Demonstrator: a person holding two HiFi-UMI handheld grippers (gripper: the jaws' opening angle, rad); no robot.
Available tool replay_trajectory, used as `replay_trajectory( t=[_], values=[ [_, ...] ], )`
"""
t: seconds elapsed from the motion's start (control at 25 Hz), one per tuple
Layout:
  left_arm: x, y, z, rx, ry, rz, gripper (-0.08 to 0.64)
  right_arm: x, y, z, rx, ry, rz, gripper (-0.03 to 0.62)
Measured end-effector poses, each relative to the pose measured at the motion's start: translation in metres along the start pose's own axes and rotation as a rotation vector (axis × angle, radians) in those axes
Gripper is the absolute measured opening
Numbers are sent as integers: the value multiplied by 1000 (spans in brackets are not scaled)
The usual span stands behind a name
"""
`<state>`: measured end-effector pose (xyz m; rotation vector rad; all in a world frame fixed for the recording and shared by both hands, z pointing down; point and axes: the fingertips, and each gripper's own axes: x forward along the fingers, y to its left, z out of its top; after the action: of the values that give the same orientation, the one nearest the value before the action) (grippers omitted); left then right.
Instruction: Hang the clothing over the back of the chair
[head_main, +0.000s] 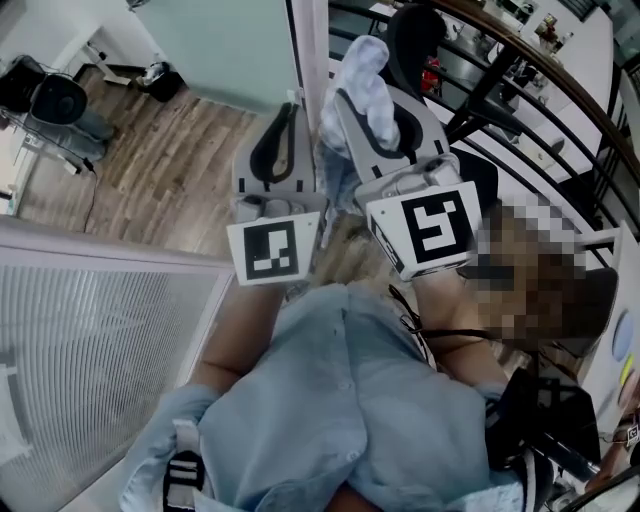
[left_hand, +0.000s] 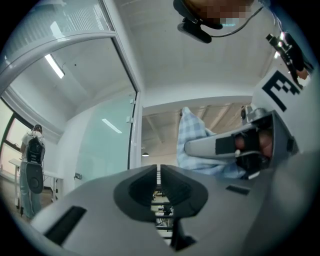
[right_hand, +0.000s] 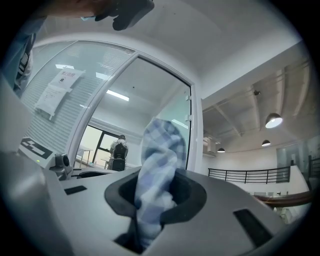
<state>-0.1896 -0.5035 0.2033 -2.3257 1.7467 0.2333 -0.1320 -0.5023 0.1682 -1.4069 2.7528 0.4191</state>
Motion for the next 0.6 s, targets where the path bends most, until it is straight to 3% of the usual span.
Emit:
replay_trajectory(
  t=[0.36, 0.6],
  values=[
    [50, 22, -4, -8, 1, 48, 26, 49, -44, 17, -40, 26, 34, 78],
    [87, 20, 14, -9, -35, 78, 26, 67, -101, 61, -76, -49, 22, 79]
  ],
)
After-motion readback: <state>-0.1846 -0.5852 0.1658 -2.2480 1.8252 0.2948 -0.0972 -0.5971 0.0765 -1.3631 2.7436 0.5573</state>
